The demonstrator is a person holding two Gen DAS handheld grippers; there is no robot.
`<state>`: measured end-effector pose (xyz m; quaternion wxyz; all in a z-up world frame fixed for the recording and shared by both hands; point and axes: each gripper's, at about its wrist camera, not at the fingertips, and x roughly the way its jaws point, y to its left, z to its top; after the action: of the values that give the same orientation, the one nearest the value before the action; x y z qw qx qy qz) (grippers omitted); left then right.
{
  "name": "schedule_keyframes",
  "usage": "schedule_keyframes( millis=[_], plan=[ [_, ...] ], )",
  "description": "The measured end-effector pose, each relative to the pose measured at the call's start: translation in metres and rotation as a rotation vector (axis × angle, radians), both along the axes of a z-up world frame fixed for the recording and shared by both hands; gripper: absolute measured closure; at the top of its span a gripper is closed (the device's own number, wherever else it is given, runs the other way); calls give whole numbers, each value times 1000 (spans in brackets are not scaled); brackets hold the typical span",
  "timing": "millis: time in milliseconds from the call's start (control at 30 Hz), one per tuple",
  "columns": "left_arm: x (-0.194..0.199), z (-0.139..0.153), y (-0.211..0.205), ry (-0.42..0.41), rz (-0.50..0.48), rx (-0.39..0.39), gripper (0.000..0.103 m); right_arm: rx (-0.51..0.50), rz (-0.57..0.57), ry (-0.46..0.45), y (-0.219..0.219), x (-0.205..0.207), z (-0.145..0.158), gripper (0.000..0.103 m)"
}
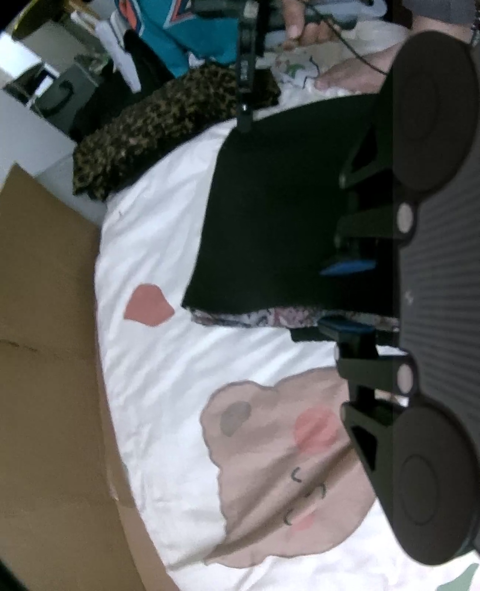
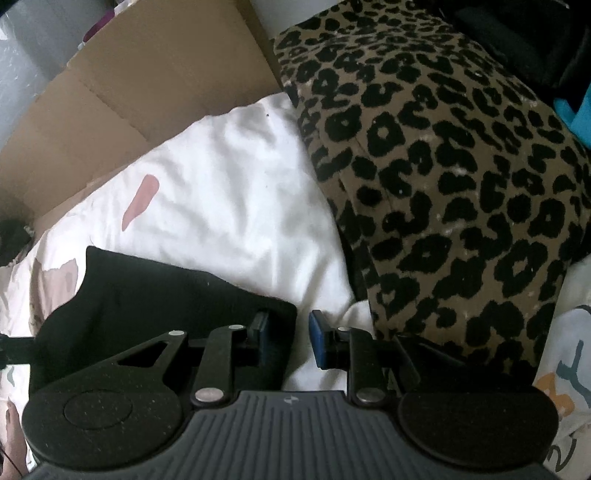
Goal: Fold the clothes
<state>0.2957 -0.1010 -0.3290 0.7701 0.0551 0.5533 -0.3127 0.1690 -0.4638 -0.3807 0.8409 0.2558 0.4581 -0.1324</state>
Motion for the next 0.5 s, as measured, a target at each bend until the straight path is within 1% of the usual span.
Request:
schedule_keyframes(
  millis=[133, 200, 267, 400, 500],
  plan=[
    [2, 13, 4, -57, 15, 17, 81, 11, 0, -8, 0, -5, 1, 76],
    [4, 19, 7, -67, 25, 3, 81, 17, 0, -12, 0, -8, 1, 76],
    [5, 19, 5, -53, 25, -24, 80, 22, -3, -15, -1, -11, 1, 76],
    [7, 7, -7, -17, 14, -25, 80, 30, -5, -21, 0, -16, 2, 76],
    [7, 0, -12, -9, 15, -9, 80, 31, 4, -27, 2, -19, 4, 76]
  ],
)
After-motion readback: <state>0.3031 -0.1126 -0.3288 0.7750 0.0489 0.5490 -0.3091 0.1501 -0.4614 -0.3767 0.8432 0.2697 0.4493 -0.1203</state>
